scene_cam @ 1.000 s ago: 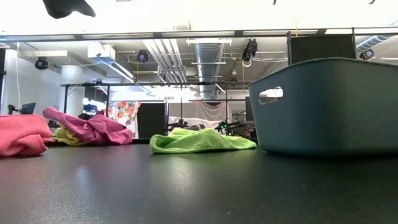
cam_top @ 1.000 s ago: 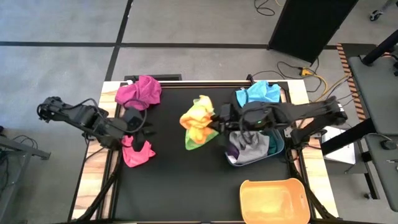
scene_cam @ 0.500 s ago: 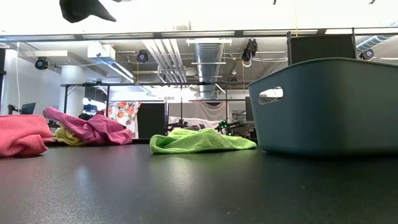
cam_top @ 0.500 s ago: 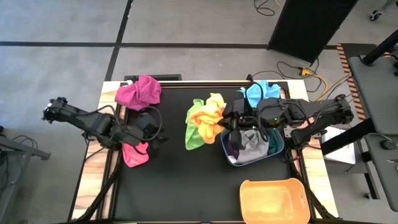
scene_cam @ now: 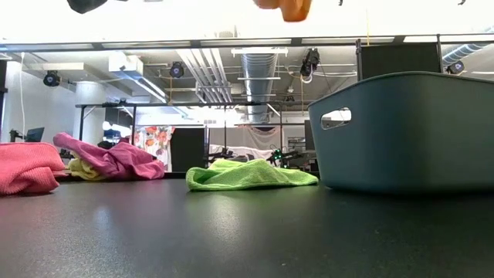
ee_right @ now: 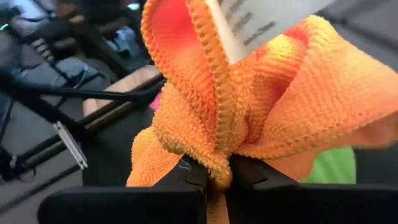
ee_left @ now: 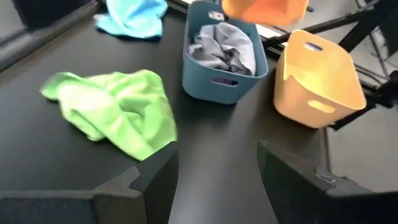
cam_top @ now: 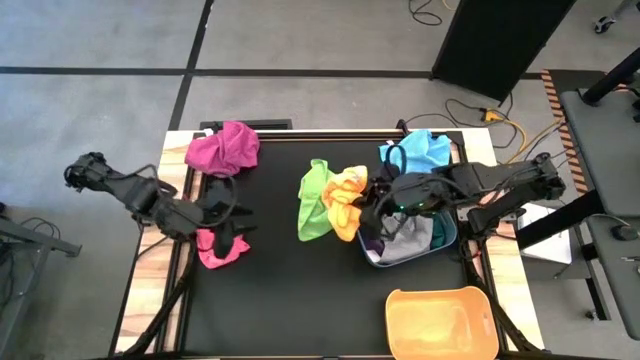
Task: Sort towels by color in basket
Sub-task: Put the orange towel into the blue bin
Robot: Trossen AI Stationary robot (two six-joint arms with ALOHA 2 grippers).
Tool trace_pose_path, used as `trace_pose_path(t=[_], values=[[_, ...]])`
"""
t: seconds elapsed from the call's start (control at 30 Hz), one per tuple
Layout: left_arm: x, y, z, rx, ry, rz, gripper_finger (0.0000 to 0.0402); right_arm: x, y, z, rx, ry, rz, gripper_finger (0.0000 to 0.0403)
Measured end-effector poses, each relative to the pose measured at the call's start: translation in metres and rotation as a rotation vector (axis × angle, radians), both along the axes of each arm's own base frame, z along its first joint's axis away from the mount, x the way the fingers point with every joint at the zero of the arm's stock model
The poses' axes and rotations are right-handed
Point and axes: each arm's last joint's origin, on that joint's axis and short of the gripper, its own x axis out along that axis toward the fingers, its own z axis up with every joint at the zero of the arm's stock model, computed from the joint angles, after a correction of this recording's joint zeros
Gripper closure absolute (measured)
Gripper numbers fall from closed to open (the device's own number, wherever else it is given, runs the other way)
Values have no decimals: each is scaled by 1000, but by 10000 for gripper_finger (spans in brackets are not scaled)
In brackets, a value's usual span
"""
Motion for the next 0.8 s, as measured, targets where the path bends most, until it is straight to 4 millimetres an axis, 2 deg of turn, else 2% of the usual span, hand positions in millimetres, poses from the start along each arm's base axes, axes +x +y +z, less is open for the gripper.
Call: trace_pose_path(t=[0.17,0.37,0.57,0.67,0.8], values=[[-25,9,4,67,7,-36,201,6,8,-9,143,16,-86,385],[-44,13,-9,17,2,-57,201,12,11,-23,233,91,-180,385],[-54,12,-35,-23,14,-72,201,-10,-9,-19,235,284,-336,385],[-54,13,-51,-29,2,-26,201,-28,-21,-24,271,449,-473,385],[-52,12,-68,-35,-22,-3,201,-43,-27,-32,278,623,-537,385]])
